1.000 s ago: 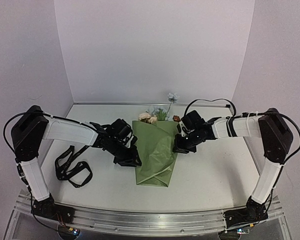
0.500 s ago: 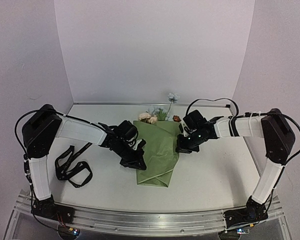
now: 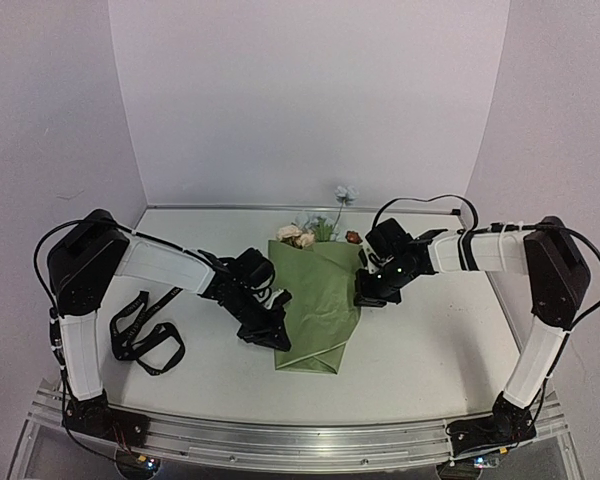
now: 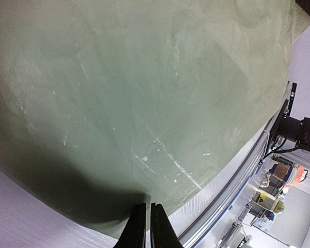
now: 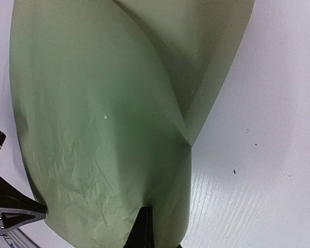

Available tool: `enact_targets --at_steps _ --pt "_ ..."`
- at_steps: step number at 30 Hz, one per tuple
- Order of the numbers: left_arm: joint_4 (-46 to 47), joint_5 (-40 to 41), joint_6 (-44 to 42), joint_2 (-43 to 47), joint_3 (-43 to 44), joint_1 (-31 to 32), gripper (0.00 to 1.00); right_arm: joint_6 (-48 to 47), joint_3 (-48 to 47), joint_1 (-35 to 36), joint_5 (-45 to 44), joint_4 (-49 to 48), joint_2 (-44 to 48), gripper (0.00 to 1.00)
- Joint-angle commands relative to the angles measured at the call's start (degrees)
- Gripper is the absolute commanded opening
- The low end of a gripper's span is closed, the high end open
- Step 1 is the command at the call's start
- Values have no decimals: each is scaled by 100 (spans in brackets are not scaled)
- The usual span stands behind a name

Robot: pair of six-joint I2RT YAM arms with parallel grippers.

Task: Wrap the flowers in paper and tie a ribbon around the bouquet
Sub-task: Press the fold line of the folded bouquet.

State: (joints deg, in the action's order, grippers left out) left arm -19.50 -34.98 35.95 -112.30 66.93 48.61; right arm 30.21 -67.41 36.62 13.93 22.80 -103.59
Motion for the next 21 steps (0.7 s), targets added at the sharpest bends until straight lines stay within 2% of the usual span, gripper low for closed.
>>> enact_targets --at_steps 1,14,21 --pt "38 -241 -54 396 -204 32 10 -110 -271 -16 -220 329 124 2" --pt "575 -286 56 109 -609 123 10 -66 -404 1 -135 476 126 4" --pt "535 -152 118 72 -617 166 9 136 -472 131 -83 756 525 38"
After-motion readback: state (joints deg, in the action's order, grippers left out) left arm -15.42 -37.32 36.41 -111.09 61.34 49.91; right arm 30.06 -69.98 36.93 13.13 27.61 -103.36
